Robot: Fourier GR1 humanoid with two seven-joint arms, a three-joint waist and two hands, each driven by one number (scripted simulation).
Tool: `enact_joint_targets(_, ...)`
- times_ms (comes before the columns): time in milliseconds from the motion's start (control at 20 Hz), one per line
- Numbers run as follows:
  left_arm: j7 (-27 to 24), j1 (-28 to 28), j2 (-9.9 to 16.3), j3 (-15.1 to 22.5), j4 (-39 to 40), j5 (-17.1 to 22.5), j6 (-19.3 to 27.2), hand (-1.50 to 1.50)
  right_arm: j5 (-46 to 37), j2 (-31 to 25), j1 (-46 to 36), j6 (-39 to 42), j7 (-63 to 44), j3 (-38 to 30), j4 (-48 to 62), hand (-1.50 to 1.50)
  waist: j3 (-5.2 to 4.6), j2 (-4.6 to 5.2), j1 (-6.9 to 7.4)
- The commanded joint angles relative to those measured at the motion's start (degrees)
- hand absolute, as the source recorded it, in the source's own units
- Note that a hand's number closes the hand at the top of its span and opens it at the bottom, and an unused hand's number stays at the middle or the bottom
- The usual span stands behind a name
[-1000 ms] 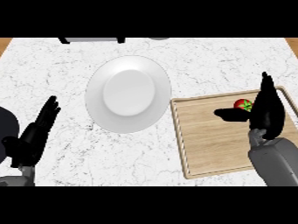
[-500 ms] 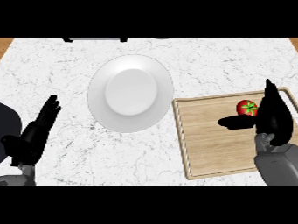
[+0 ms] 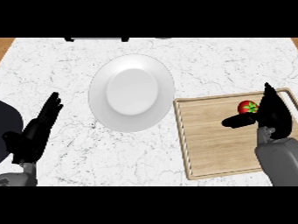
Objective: Pick the tomato from the tray and place it in the plate
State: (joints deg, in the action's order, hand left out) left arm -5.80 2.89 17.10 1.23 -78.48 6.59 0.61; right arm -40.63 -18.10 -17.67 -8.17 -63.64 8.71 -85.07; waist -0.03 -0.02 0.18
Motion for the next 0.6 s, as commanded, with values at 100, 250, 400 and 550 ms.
enact_joint_targets(100, 1.8, 2.4, -1.6, 0.6, -0.3, -1.8, 0.4, 0.0, -0.6, 0.6, -3.9, 4.4, -2.3, -3.0, 7.7, -1.5, 0.03, 0.07, 0.09)
enact_joint_targets(250, -1.4, -2.2, -2.0, -0.4, -1.3, -1.4, -0.1, 0.0, -3.6, 2.6, -0.3, 0.1, 0.1, -2.7, 11.5, -1.5, 0.03, 0.04, 0.28)
enact_joint_targets(400, 0.2, -1.3, 0.3, -2.4, -0.3, -0.6, -3.1, 0.0, -3.1, 2.0, 0.7, 2.3, 1.1, -4.8, 9.9, -1.5, 0.03, 0.02, 0.07)
enact_joint_targets(550, -2.5, 1.7, -3.9, -1.4, 3.6, -4.3, 0.1, 0.0, -3.7, 4.5, -1.1, 1.9, 2.6, -5.7, 11.3, -1.5, 0.02, 0.04, -0.08)
